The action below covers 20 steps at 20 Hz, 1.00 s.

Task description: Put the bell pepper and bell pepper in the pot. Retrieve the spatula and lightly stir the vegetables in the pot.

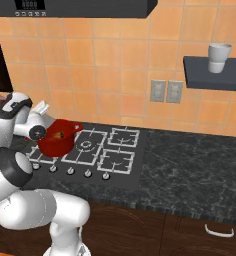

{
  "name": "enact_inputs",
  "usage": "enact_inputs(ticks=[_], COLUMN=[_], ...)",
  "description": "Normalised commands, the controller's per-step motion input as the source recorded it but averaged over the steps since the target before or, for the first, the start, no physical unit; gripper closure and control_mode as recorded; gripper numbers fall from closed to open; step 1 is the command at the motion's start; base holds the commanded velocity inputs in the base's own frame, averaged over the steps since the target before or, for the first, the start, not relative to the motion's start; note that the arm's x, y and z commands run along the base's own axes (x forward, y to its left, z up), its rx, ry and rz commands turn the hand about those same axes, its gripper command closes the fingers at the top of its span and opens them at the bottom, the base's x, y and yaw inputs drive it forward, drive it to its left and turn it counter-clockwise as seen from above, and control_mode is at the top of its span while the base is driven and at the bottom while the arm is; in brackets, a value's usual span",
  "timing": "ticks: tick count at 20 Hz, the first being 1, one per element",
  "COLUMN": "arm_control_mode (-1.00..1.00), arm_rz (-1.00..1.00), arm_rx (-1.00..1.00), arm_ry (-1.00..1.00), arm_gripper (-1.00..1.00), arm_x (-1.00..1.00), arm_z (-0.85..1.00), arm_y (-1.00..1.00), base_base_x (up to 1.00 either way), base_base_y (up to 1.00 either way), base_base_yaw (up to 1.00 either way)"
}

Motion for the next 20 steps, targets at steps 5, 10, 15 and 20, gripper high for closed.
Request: enact_inputs(ticks=[5, 10, 15, 20], arm_control_mode=[-1.00, -1.00, -1.00, -1.00], arm_rz=[-0.01, 0.00, 0.00, -0.01], arm_rx=[0.21, 0.32, 0.43, 0.03], arm_ry=[0.23, 0.30, 0.25, 0.00], arm_gripper=[1.00, 1.00, 1.00, 1.00], arm_x=[0.00, -0.07, -0.14, 0.03], arm_z=[0.41, -0.08, 0.28, 0.33], arm_y=[-0.28, -0.06, -0.02, -0.13], base_base_x=[0.00, 0.00, 0.00, 0.00], base_base_y=[0.00, 0.00, 0.00, 0.00], base_base_yaw=[0.00, 0.00, 0.00, 0.00])
